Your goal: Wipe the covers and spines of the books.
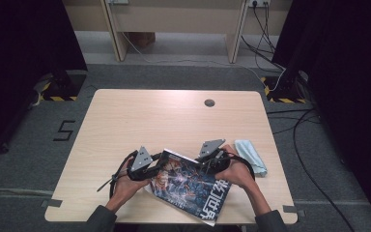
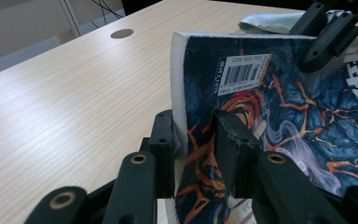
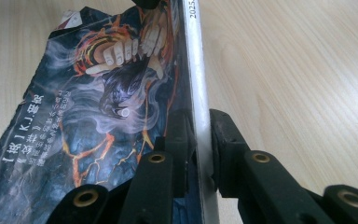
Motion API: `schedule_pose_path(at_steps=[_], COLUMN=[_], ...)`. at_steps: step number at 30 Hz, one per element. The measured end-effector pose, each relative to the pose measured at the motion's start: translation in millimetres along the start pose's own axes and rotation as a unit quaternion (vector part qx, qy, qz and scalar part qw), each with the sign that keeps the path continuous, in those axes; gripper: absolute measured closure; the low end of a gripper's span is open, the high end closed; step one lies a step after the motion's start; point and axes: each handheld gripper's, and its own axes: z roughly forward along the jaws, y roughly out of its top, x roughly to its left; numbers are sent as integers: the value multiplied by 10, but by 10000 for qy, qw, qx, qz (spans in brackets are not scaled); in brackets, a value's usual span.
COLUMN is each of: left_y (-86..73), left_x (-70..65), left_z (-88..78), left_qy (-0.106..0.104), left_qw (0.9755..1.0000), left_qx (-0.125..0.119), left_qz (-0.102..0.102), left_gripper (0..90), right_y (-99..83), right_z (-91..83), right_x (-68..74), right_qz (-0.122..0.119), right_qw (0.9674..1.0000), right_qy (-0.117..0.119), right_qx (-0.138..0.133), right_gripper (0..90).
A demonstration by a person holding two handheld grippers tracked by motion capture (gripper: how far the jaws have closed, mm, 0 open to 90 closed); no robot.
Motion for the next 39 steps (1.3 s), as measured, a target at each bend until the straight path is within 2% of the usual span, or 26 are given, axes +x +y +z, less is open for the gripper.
schedule_pose_path(at_steps=[1,4,6,7,9,11,12,13,15,16,17,18,19,20,21,22,23,28,30,31,32,33,36,37,39], left_y=[-9,-8,12,22,23,26,26,31,30,32,46,73,82,82,46,46,49,60,62,55,55,52,48,27,6], left_x=[18,24,9,-8,-11,-22,-22,-39,-37,-33,-33,-42,-50,-50,-23,-23,-25,-32,-40,-30,-30,-24,-25,-6,15], left_z=[17,17,0,-11,-12,-15,-15,-15,-19,-31,-42,-48,-48,-48,-49,-49,-53,-61,-59,-66,-66,-90,-132,-187,-253], left_qy=[0,2,19,82,84,111,111,182,192,152,64,33,121,121,88,88,103,132,201,246,246,229,319,373,402], left_qw=[10000,10000,10000,9999,9999,9997,9997,9994,9994,9994,9993,9992,9995,9995,9997,9997,9996,9996,9994,9995,9995,9996,9994,9992,9991], left_qx=[-18,-53,-29,-49,-70,-111,-111,-69,-89,-202,-351,-369,-253,-253,-248,-248,-224,-227,-186,-156,-156,-154,-92,-68,-53], left_qz=[-83,-74,-5,96,127,199,199,287,289,238,145,116,173,173,27,27,103,134,204,95,95,0,39,-98,-152], left_gripper=[679,678,683,683,683,685,685,685,687,687,700,700,701,700,700,700,701,688,677,666,664,659,620,599,581], right_y=[15,41,61,59,52,3,-9,-18,-26,-26,-22,-22,22,22,57,57,75,88,107,116,116,139,180,190,206], right_z=[-10,-32,-46,-45,-43,-10,6,24,59,59,114,114,159,159,177,177,179,170,162,159,159,148,113,99,68], right_x=[13,21,25,18,8,-26,-35,-36,-37,-37,-53,-53,-39,-39,-37,-37,-33,-39,-34,-32,-32,-27,-24,-29,-33], right_qz=[-18,-7,9,-6,14,154,119,174,220,220,412,412,406,406,391,391,448,429,431,430,430,420,430,450,447], right_qw=[10000,10000,9999,9998,9998,9992,9991,9987,9981,9981,9952,9952,9955,9955,9955,9955,9955,9954,9955,9954,9954,9954,9955,9953,9954], right_qy=[10,55,104,153,190,361,419,473,583,583,862,862,844,844,859,859,836,852,843,850,850,859,846,853,842], right_qx=[36,57,111,109,80,20,7,27,4,4,-232,-232,-177,-177,-96,-96,-37,-13,56,68,68,45,78,99,119], right_gripper=[811,823,826,826,825,823,821,818,810,810,805,805,809,809,815,815,816,818,819,820,820,820,823,822,822])
